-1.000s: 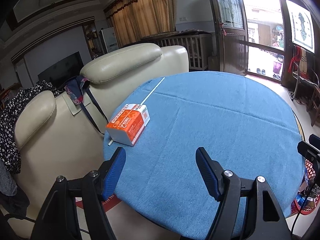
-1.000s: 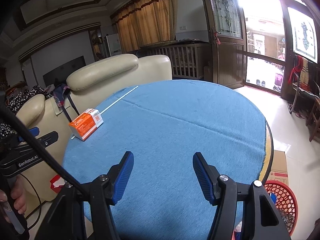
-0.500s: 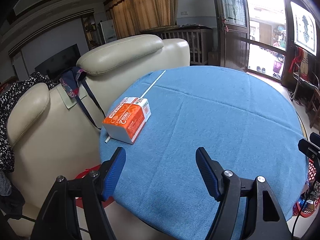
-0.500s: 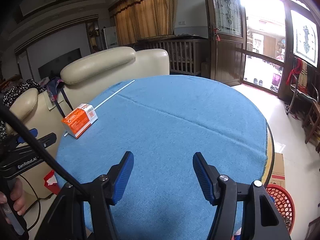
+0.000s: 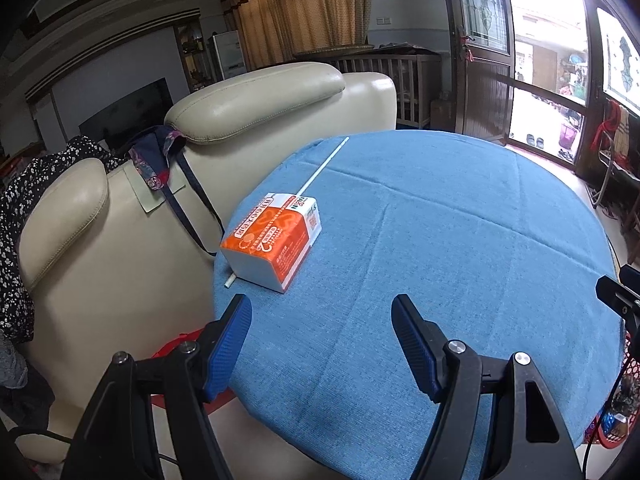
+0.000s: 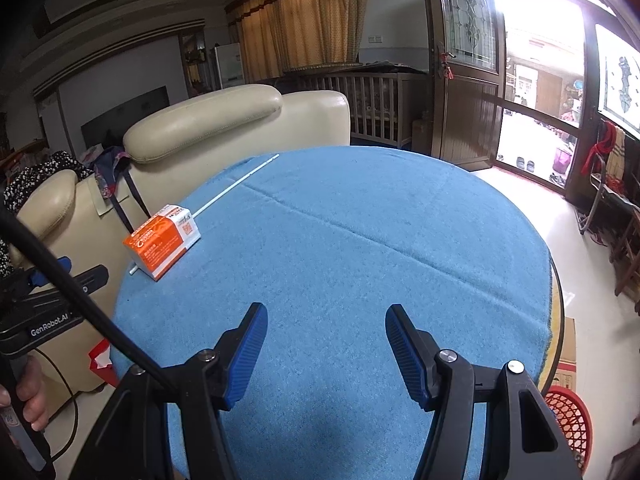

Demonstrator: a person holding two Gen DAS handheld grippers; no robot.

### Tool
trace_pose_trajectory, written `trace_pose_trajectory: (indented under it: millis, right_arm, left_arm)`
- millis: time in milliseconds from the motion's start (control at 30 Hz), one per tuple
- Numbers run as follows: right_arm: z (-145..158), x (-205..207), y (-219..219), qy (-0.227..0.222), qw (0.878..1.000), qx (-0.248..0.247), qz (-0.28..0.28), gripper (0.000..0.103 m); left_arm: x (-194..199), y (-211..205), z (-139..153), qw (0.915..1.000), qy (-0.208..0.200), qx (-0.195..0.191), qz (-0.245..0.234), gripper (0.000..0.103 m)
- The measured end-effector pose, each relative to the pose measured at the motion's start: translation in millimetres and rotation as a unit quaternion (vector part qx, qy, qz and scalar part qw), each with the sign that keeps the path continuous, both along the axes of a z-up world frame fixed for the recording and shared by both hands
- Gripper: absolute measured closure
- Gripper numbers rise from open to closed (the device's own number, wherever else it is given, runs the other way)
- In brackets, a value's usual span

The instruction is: Collect trash

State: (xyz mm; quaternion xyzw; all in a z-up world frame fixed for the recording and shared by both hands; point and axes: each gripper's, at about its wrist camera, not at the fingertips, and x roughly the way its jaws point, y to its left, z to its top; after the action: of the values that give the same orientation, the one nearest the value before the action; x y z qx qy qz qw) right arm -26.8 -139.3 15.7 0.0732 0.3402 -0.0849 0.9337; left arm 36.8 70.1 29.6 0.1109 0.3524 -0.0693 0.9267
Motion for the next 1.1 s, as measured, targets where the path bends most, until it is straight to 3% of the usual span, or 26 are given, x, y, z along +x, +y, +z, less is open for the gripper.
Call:
trace_pose_trajectory:
  millis: [467, 1100]
  right_arm:
    - [-7, 18, -9, 0.006, 1.000, 0.012, 0.017, 0.038]
    - [-13, -11, -65, -0.011, 0.998, 0.044, -0.038, 0.038]
  left_arm:
    - [10, -13, 0, 0.9998, 0.005, 0.012, 0.011, 0.030]
    - [1, -67, 6, 0.9988, -0.005, 0.043, -0.025, 0.030]
